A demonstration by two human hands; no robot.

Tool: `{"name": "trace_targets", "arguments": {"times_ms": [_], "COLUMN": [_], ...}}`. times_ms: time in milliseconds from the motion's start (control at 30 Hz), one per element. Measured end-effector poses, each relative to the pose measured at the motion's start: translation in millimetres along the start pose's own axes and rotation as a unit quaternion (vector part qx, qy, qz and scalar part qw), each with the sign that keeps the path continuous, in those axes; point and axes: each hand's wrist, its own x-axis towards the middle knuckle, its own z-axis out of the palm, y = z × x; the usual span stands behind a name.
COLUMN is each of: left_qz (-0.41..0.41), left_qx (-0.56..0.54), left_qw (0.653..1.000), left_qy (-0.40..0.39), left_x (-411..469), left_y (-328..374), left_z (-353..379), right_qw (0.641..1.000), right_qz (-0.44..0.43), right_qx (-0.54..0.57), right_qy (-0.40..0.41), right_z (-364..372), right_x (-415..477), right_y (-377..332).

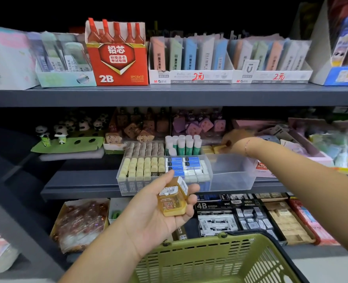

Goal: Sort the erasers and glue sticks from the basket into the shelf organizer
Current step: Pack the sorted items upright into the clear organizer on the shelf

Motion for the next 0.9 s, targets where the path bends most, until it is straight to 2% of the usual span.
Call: {"name": "trace_targets", "arguments": {"times_ms": [233, 633, 667, 733, 800, 867, 900], "left_qz": [-0.005, -0.010, -0.010, -0.012, -0.010, -0.007, -0.005], "left_qx": [-0.010, -0.042, -0.045, -0.046, -0.039, -0.021, -0.011], "left_qw": [1.000, 0.999, 0.999, 0.999, 0.999, 1.000, 1.000], "left_qy": [0.005, 0.011, 0.008, 0.000, -0.010, -0.020, -0.025], "left_x": [0.5, -2.0, -2.0, -2.3, -2.5, -2.9, -2.6], "left_y": [1.0, 1.5, 1.4, 1.3, 1.4, 1.8, 2.3], "left_z": [1.3, 1.5, 1.2, 0.6, 0.4, 0.8, 0.9], "right_qw": [0.999, 0.998, 0.999, 0.995, 0.961, 0.875, 0.838], "right_qz": [0.037, 0.046, 0.039, -0.004, -0.076, -0.170, -0.208], "right_qx": [-0.010, 0.036, 0.028, 0.057, 0.218, 0.444, 0.503], "right_qy": [0.039, -0.006, 0.008, 0.083, 0.151, 0.091, 0.037], "right_z": [-0.5, -9.1, -12.6, -19.1, -23.0, -26.7, -26.2], "right_x": [2.4, -6.6, -12.2, -28.3, -53.0, -88.9, -103.7], "right_y": [-5.8, -10.5, -13.5, -21.8, -35.7, -56.4, -65.6]}}
